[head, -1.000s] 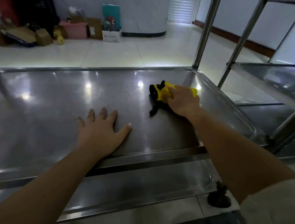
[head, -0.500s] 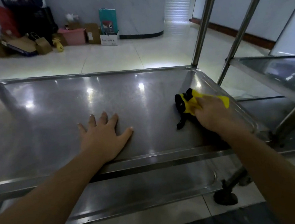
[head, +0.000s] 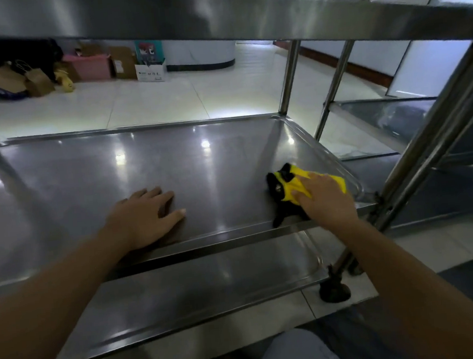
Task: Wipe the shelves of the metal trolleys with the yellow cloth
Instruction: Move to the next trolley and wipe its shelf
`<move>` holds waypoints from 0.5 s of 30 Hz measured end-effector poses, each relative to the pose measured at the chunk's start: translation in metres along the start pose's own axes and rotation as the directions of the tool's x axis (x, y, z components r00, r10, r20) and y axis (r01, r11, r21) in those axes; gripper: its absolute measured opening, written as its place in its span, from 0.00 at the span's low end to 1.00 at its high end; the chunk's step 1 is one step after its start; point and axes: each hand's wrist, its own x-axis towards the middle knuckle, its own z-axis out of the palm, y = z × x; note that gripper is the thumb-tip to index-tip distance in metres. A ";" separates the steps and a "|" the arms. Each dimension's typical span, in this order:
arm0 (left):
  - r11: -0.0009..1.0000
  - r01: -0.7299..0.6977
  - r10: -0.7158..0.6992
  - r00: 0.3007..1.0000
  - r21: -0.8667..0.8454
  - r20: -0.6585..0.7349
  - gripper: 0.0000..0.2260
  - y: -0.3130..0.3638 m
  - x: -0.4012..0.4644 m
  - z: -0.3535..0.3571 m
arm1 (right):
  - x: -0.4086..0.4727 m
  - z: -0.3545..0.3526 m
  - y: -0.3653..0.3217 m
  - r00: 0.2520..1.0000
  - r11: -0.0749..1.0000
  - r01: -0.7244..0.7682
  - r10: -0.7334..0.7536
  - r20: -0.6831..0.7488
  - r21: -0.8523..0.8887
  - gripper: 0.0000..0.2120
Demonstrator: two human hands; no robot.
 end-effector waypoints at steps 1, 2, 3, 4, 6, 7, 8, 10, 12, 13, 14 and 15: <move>1.000 -0.011 0.011 1.000 -0.025 -0.017 0.34 -0.012 -0.011 -0.001 | 0.002 -0.001 0.004 0.999 0.999 -0.049 0.049 -0.002 -0.013 0.20; 0.998 -0.018 0.017 1.000 -0.055 -0.024 0.35 -0.024 -0.022 -0.001 | 0.004 -0.002 0.006 0.996 0.996 -0.089 0.089 0.002 -0.031 0.20; 0.997 -0.021 0.018 0.999 -0.078 -0.031 0.36 -0.036 -0.033 0.000 | 0.005 -0.001 0.005 0.992 0.991 -0.125 0.126 0.002 -0.044 0.21; 0.996 -0.017 0.014 0.999 -0.088 -0.044 0.37 -0.050 -0.045 0.002 | 0.004 0.001 -0.002 0.987 0.986 -0.162 0.162 -0.008 -0.048 0.21; 0.994 -0.005 -0.005 0.995 -0.106 -0.098 0.34 -0.070 -0.064 0.007 | -0.004 0.008 -0.024 0.972 0.972 -0.230 0.228 -0.055 -0.043 0.20; 0.993 -0.001 -0.015 0.991 -0.116 -0.135 0.32 -0.075 -0.069 0.009 | -0.009 0.012 -0.037 0.969 0.970 -0.238 0.234 -0.083 -0.040 0.20; 0.993 0.004 -0.025 0.984 -0.116 -0.175 0.30 -0.075 -0.072 0.009 | -0.016 0.018 -0.054 0.973 0.977 -0.208 0.203 -0.110 -0.042 0.20; 0.993 0.033 -0.060 0.971 -0.116 -0.232 0.26 -0.068 -0.074 0.007 | -0.034 0.032 -0.097 0.992 0.997 -0.046 0.038 -0.124 -0.062 0.20; 0.992 0.054 -0.082 0.966 -0.118 -0.247 0.24 -0.064 -0.075 0.004 | -0.051 0.049 -0.150 0.986 0.988 0.148 -0.150 -0.072 -0.034 0.21; 0.991 0.061 -0.091 0.962 -0.122 -0.259 0.24 -0.064 -0.076 0.003 | -0.058 0.057 -0.178 0.971 0.972 0.236 -0.236 -0.044 -0.009 0.22; 0.989 0.070 -0.104 0.957 -0.133 -0.269 0.24 -0.064 -0.077 0.002 | -0.064 0.064 -0.203 0.948 0.948 0.318 -0.318 -0.017 0.012 0.22; 0.985 0.082 -0.122 0.955 -0.154 -0.270 0.24 -0.065 -0.078 0.001 | -0.068 0.069 -0.222 0.922 0.922 0.386 -0.387 0.012 0.027 0.22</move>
